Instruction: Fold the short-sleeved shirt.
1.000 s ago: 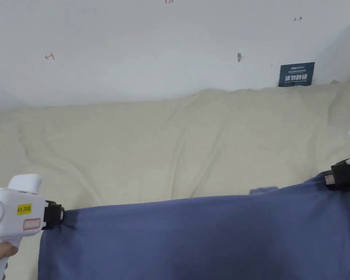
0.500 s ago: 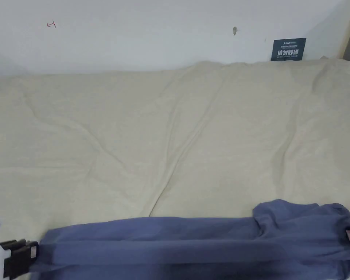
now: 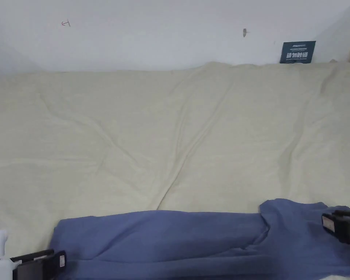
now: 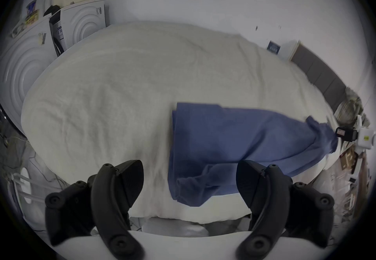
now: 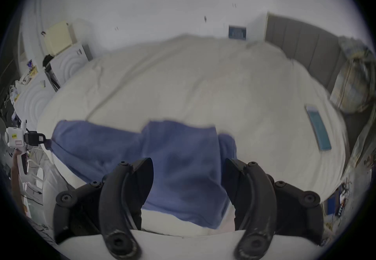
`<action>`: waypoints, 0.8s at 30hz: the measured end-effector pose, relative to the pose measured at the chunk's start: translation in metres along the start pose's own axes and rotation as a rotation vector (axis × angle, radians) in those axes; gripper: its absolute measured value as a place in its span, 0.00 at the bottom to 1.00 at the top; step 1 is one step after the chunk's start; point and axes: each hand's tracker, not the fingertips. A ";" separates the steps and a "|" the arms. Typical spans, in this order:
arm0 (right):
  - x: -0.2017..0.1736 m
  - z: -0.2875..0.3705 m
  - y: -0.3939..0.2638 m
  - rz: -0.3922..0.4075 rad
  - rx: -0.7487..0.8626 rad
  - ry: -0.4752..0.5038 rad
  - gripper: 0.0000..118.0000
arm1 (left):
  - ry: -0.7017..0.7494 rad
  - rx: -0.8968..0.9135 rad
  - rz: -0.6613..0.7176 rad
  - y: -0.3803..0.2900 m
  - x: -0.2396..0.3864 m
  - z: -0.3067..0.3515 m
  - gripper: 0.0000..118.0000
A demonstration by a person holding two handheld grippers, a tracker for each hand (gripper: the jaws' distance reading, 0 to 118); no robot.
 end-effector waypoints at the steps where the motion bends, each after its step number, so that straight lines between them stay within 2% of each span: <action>1: -0.006 0.005 0.005 -0.014 0.022 0.017 0.63 | -0.010 0.016 0.011 0.002 0.000 0.005 0.81; 4: -0.028 0.014 0.018 -0.060 0.067 0.145 0.63 | -0.024 0.063 0.024 0.006 0.002 0.023 0.80; 5: -0.036 0.015 0.019 -0.065 0.078 0.187 0.62 | -0.043 0.071 0.036 0.007 0.001 0.026 0.75; 6: -0.046 0.015 0.020 -0.064 0.090 0.220 0.58 | -0.067 0.086 0.069 0.006 0.000 0.029 0.63; 7: -0.057 0.013 0.020 -0.067 0.093 0.237 0.47 | -0.092 0.109 0.097 0.004 -0.001 0.030 0.46; 8: -0.066 0.011 0.018 -0.063 0.102 0.255 0.24 | -0.122 0.119 0.115 0.002 -0.004 0.029 0.18; 9: -0.077 0.006 0.014 -0.077 0.110 0.283 0.08 | -0.144 0.121 0.143 -0.001 -0.007 0.027 0.01; 10: -0.086 0.000 0.011 -0.091 0.104 0.315 0.02 | -0.166 0.129 0.165 -0.001 -0.009 0.023 0.00; 12: -0.105 -0.016 0.004 -0.105 0.051 0.349 0.00 | -0.091 0.089 0.137 -0.009 -0.010 0.019 0.00; 17: -0.146 -0.042 -0.015 -0.131 -0.044 0.449 0.00 | -0.132 0.070 0.210 -0.022 -0.030 0.014 0.00; 19: -0.154 -0.052 -0.022 -0.143 -0.059 0.440 0.00 | -0.141 0.073 0.223 -0.022 -0.039 0.013 0.00; 22: -0.170 -0.062 -0.025 -0.126 -0.101 0.456 0.00 | -0.290 0.066 0.302 -0.016 -0.067 0.001 0.00; 23: -0.173 -0.063 -0.026 -0.112 -0.112 0.464 0.00 | -0.324 0.065 0.306 -0.012 -0.071 -0.003 0.05; 24: -0.178 -0.065 -0.026 -0.106 -0.118 0.463 0.00 | -0.351 0.074 0.297 -0.011 -0.076 -0.010 0.26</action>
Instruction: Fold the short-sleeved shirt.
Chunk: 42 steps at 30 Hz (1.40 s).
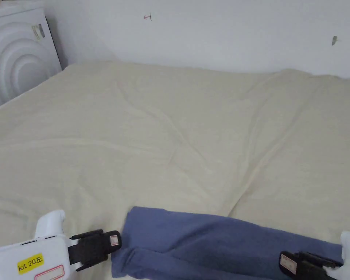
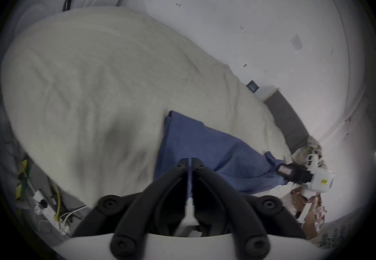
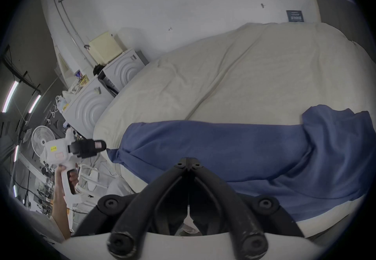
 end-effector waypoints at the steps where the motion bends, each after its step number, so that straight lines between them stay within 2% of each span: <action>1: -0.002 -0.003 0.000 0.000 -0.005 -0.002 0.00 | -0.015 -0.011 -0.002 0.004 -0.004 -0.007 0.44; 2: -0.003 -0.006 0.001 0.003 -0.016 0.005 0.00 | -0.009 -0.033 0.015 0.009 -0.009 -0.015 0.51; 6: -0.006 -0.016 0.003 0.005 -0.062 -0.004 0.00 | -0.038 -0.155 0.030 0.021 -0.032 -0.052 0.55; 8: -0.004 -0.020 0.002 0.009 -0.077 -0.004 0.00 | 0.010 -0.162 0.032 0.021 -0.034 -0.065 0.55; 12: -0.005 -0.024 0.003 0.014 -0.095 0.002 0.00 | -0.087 -0.153 0.112 0.027 -0.044 -0.067 0.54; 13: -0.004 -0.026 0.004 0.011 -0.098 0.002 0.00 | -0.101 -0.158 0.129 0.028 -0.048 -0.070 0.51; 14: -0.003 -0.027 0.004 0.009 -0.102 0.006 0.00 | -0.106 -0.155 0.137 0.027 -0.052 -0.074 0.38; 16: -0.002 -0.030 0.004 0.003 -0.105 0.007 0.00 | -0.085 -0.141 0.142 0.023 -0.046 -0.078 0.22; 17: -0.002 -0.030 0.004 0.003 -0.105 0.007 0.00 | -0.076 -0.155 0.138 0.022 -0.044 -0.087 0.22; 18: -0.001 -0.030 0.004 0.000 -0.104 0.003 0.00 | -0.047 -0.207 0.152 0.017 -0.043 -0.097 0.06; 20: -0.004 -0.026 0.005 -0.003 -0.106 0.008 0.00 | -0.131 -0.222 0.113 0.014 -0.030 -0.099 0.06; 22: -0.002 -0.022 0.005 -0.002 -0.102 -0.001 0.00 | -0.059 -0.223 0.084 0.018 -0.021 -0.098 0.06; 32: 0.036 0.009 0.003 -0.068 -0.045 -0.041 0.00 | 0.021 -0.129 -0.039 0.038 0.036 -0.044 0.06; 38: 0.061 0.032 0.001 -0.098 0.000 -0.058 0.00 | 0.005 -0.145 -0.142 0.034 0.118 -0.034 0.06; 42: 0.079 0.049 -0.001 -0.130 0.038 -0.063 0.00 | -0.097 -0.211 -0.198 0.024 0.178 -0.062 0.06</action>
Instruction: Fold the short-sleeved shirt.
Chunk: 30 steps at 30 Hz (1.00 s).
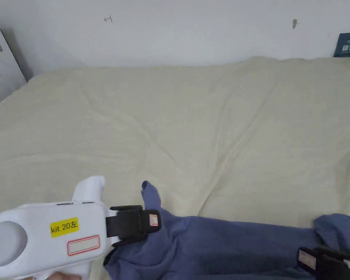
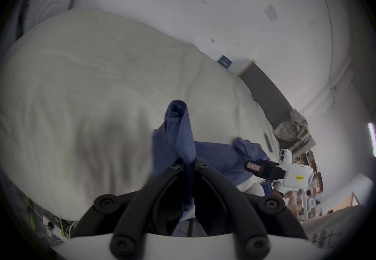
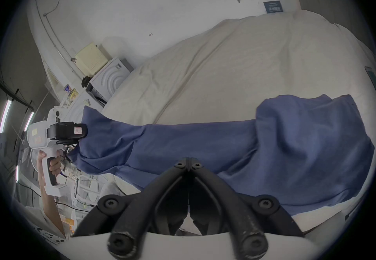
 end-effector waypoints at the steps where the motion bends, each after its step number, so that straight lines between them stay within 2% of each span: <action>1: 0.003 0.004 -0.001 -0.006 0.006 0.001 0.00 | -0.025 -0.030 0.005 0.002 0.012 -0.015 0.06; 3: 0.012 0.011 -0.004 -0.029 0.019 0.001 0.00 | -0.063 -0.093 -0.024 0.006 0.027 -0.050 0.06; 9: 0.040 0.027 -0.013 -0.110 0.059 -0.013 0.00 | 0.018 -0.293 -0.156 -0.004 0.076 -0.158 0.06; 13: 0.052 0.035 -0.017 -0.140 0.076 -0.031 0.00 | 0.031 -0.341 -0.197 -0.012 0.086 -0.196 0.07; 14: 0.055 0.036 -0.017 -0.147 0.077 -0.034 0.00 | 0.036 -0.361 -0.259 -0.014 0.086 -0.200 0.08; 15: 0.057 0.038 -0.017 -0.152 0.078 -0.035 0.00 | 0.042 -0.353 -0.270 -0.017 0.088 -0.199 0.20; 16: 0.058 0.038 -0.017 -0.152 0.080 -0.034 0.00 | 0.020 -0.353 -0.282 -0.017 0.089 -0.197 0.41; 18: 0.059 0.039 -0.017 -0.152 0.082 -0.037 0.00 | 0.003 -0.350 -0.312 -0.017 0.091 -0.187 0.90; 19: 0.059 0.039 -0.017 -0.149 0.080 -0.038 0.00 | 0.005 -0.326 -0.326 -0.017 0.093 -0.181 0.97; 21: 0.057 0.038 -0.018 -0.149 0.081 -0.040 0.00 | 0.007 -0.274 -0.339 -0.011 0.094 -0.162 0.98; 23: 0.056 0.038 -0.018 -0.150 0.079 -0.036 0.00 | 0.012 -0.242 -0.321 -0.006 0.087 -0.140 0.97; 25: 0.054 0.039 -0.019 -0.142 0.080 -0.033 0.00 | -0.013 -0.189 -0.271 -0.002 0.076 -0.119 0.88; 26: 0.053 0.039 -0.020 -0.138 0.082 -0.033 0.00 | -0.010 -0.176 -0.240 0.001 0.067 -0.110 0.77; 29: 0.050 0.040 -0.020 -0.135 0.085 -0.024 0.00 | 0.018 -0.131 -0.205 -0.001 0.052 -0.098 0.10; 30: 0.050 0.040 -0.020 -0.136 0.085 -0.018 0.00 | 0.039 -0.146 -0.210 -0.003 0.048 -0.100 0.03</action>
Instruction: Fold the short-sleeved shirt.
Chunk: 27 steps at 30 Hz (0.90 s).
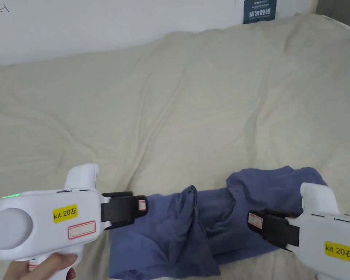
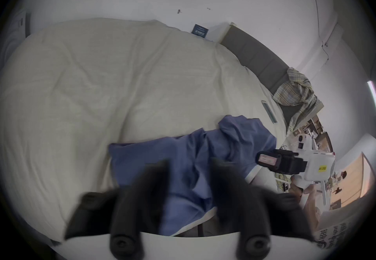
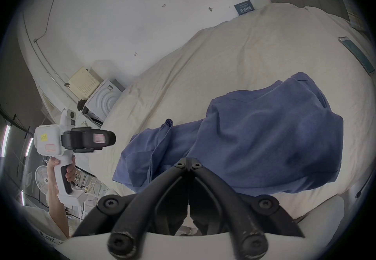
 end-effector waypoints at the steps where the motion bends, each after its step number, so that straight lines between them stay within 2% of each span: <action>1: -0.001 0.000 0.000 0.000 0.001 -0.001 0.00 | 0.036 -0.003 0.027 -0.003 -0.002 -0.004 0.02; 2: -0.002 0.000 0.000 0.003 0.002 -0.001 0.00 | 0.057 0.000 0.059 -0.007 -0.003 -0.007 0.00; 4: -0.003 0.000 0.000 0.011 0.001 -0.003 0.00 | 0.012 -0.038 0.033 -0.013 -0.002 -0.022 0.00; 7: -0.004 0.002 0.000 0.014 0.002 0.002 0.00 | -0.045 -0.083 0.101 -0.018 -0.004 -0.043 0.00; 11: -0.002 0.009 0.001 0.010 0.014 0.000 0.00 | 0.008 -0.126 0.070 -0.023 0.007 -0.063 0.00; 14: 0.001 0.011 0.001 0.013 0.017 -0.004 0.00 | -0.119 -0.174 0.011 -0.028 0.029 -0.075 0.00; 22: 0.009 0.015 -0.002 -0.015 0.022 -0.021 0.00 | -0.147 -0.212 -0.048 -0.035 0.066 -0.110 0.00; 24: 0.008 0.017 -0.002 -0.007 0.024 -0.029 0.00 | -0.187 -0.190 -0.042 -0.035 0.063 -0.105 0.00; 27: 0.005 0.022 -0.001 -0.006 0.040 -0.029 0.00 | -0.165 -0.109 0.102 -0.039 0.041 -0.081 0.00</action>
